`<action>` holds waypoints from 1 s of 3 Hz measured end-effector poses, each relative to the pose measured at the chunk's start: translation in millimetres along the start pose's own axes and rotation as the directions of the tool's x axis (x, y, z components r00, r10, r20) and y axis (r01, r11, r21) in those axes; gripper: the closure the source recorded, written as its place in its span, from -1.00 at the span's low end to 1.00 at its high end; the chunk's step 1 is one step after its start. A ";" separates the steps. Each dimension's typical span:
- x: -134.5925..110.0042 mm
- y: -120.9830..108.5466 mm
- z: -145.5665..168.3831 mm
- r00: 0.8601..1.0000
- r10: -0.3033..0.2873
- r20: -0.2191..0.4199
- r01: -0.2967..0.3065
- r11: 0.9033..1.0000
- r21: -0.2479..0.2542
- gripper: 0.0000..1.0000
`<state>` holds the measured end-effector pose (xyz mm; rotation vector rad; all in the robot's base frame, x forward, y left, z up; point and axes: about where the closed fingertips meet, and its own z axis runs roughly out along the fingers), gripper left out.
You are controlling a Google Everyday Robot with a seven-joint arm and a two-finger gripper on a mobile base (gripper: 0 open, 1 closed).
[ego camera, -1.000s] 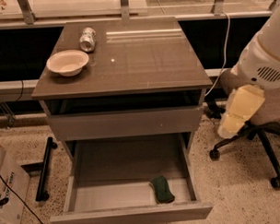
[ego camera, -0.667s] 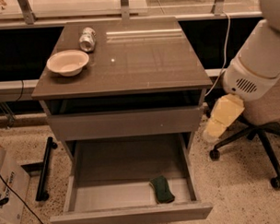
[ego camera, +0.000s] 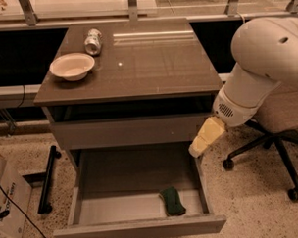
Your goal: Pick sponge from middle drawer and place on counter
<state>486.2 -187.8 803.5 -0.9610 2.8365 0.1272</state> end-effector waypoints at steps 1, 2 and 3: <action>0.1 0.3 0.1 1.000 0.028 0.000 -0.028 1.000 0.000 -1.00; -5.3 6.7 29.9 0.997 0.071 -0.031 -0.072 0.997 -0.019 -1.00; -15.8 21.0 96.3 0.986 0.157 -0.050 -0.159 0.986 -0.039 -1.00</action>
Offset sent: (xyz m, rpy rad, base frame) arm 0.0117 0.0365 -0.0834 0.0125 0.1268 -0.1428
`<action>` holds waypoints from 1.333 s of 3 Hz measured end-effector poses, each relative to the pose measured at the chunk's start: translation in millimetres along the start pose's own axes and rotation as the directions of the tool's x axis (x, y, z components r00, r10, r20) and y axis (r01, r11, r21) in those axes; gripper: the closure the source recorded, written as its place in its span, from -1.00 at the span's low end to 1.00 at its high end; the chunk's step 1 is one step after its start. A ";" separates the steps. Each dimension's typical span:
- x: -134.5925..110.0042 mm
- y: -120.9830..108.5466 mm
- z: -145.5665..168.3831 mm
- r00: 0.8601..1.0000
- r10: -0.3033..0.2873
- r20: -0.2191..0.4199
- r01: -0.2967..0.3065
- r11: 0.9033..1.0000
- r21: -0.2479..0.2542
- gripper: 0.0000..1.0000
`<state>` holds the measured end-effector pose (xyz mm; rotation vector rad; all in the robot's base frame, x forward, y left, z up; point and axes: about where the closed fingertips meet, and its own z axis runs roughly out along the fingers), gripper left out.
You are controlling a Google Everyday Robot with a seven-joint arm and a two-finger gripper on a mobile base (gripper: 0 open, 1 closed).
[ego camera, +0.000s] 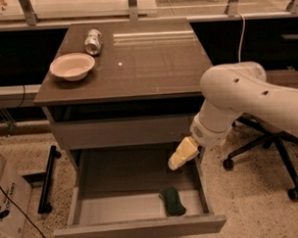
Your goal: Pick sponge from middle drawer and place on counter
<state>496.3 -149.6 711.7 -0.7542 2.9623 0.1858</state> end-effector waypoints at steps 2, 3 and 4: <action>-9.3 9.6 69.3 0.997 0.077 -0.018 -0.078 0.996 -0.053 -1.00; -10.4 10.5 76.2 0.996 0.086 -0.024 -0.087 0.994 -0.058 -1.00; -14.2 15.3 104.5 0.990 0.127 -0.057 -0.131 0.989 -0.075 -1.00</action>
Offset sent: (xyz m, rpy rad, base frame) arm 0.0111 0.0308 -0.1062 0.0726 0.0849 -0.1186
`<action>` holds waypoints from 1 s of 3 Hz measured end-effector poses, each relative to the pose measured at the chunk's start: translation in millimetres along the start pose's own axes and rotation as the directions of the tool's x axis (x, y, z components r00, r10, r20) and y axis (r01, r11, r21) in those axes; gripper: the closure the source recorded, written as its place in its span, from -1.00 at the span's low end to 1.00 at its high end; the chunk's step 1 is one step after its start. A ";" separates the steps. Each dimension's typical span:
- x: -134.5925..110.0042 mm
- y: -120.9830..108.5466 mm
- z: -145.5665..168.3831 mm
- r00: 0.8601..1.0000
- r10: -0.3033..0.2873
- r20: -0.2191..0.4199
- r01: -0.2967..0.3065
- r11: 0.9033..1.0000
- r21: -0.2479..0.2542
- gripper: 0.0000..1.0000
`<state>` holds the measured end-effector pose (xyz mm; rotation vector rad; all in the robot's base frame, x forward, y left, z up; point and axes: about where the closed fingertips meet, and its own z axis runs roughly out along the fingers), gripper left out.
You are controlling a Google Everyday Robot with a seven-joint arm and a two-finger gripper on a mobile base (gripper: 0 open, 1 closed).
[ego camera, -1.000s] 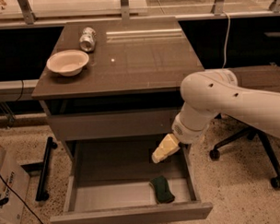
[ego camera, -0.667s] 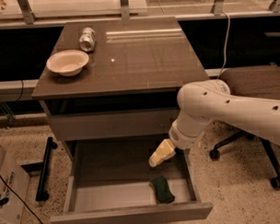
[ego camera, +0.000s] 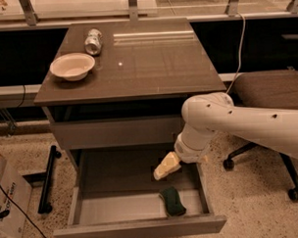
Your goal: Pick sponge from middle drawer and place on counter
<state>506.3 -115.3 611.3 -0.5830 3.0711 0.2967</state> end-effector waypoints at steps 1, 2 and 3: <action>-13.1 5.2 40.0 0.998 0.065 0.000 -0.065 0.996 -0.058 -1.00; -24.6 5.3 80.6 0.990 0.141 -0.007 -0.141 0.984 -0.110 -1.00; -32.3 3.0 116.4 0.978 0.206 -0.033 -0.209 0.967 -0.144 -1.00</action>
Offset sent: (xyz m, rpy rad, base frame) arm 0.0321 0.0422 -0.1230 0.1549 0.1026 -0.2272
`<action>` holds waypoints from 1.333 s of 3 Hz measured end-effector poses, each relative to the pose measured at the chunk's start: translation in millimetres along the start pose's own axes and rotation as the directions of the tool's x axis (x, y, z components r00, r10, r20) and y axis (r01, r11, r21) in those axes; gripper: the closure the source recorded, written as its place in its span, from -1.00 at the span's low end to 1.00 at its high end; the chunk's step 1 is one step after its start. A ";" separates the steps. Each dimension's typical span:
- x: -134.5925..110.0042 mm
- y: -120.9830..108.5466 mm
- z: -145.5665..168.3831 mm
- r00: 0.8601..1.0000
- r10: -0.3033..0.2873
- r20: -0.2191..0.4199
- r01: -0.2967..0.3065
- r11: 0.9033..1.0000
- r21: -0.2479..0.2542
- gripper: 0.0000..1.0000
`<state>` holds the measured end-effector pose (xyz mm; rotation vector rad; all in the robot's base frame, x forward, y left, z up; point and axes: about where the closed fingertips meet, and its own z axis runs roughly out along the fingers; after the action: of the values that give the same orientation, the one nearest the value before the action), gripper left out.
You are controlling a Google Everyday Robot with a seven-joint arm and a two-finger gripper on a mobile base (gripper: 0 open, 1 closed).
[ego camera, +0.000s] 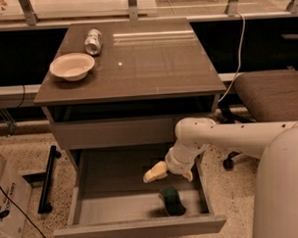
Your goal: Pick sponge from middle drawer and place on counter
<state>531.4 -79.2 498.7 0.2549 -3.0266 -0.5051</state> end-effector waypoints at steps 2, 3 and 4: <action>2.2 -6.8 24.8 0.999 0.048 -0.017 -0.048 0.999 -0.007 -1.00; -0.3 -11.0 55.6 0.995 0.092 -0.028 -0.092 0.996 -0.006 -1.00; 1.9 -23.6 97.2 0.983 0.176 -0.051 -0.176 0.984 -0.004 -1.00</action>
Offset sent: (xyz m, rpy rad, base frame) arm -0.0021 0.0005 -0.0421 0.0004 0.0470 -0.0820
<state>524.5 -70.8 399.3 -0.0015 -2.9603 -0.4889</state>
